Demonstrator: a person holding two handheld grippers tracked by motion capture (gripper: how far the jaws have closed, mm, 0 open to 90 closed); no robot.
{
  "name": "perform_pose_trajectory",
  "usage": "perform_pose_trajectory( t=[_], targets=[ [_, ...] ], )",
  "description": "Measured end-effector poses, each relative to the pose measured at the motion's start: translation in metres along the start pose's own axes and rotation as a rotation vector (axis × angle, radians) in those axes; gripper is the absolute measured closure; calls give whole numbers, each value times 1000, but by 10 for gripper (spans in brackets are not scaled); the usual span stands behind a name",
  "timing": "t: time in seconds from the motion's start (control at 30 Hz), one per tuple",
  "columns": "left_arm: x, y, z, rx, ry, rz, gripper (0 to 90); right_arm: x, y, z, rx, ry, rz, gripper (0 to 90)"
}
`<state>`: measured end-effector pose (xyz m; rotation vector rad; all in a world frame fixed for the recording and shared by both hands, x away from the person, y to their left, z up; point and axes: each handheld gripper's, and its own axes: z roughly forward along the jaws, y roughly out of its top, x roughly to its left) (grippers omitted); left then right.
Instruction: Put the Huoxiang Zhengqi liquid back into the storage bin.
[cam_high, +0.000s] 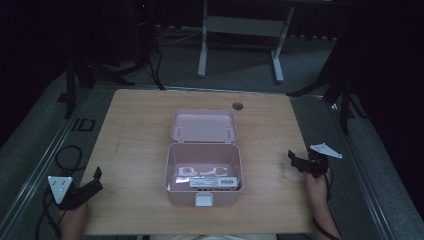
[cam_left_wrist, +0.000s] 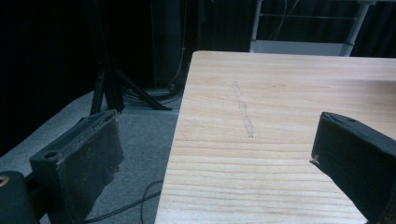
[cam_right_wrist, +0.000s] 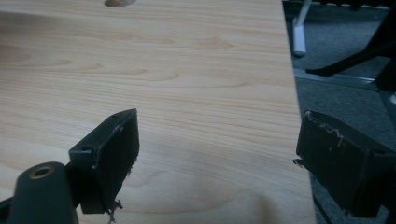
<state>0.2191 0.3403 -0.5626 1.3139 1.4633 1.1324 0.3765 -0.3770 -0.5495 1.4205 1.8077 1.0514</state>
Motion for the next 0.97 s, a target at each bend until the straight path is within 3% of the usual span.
perform_pose_trajectory(
  t=[0.1, 0.23, 0.33, 0.4, 0.97],
  targets=[
    [0, 0, 0, -2, 1, -2, 21, -2, 1, -1, -11, 1, 17, 130],
    [0, 0, 0, -6, 2, -4, 21, -7, 1, -2, -19, 38, 55, 131],
    [0, 0, 0, -8, 3, -5, 21, -12, 0, -1, -10, 71, 97, 131],
    [0, 0, 0, -8, 2, -4, 21, -14, 0, 0, 8, 66, 111, 131],
    [0, -1, -1, -12, 1, -5, 21, -12, -2, 3, 32, 45, 84, 128]
  ],
)
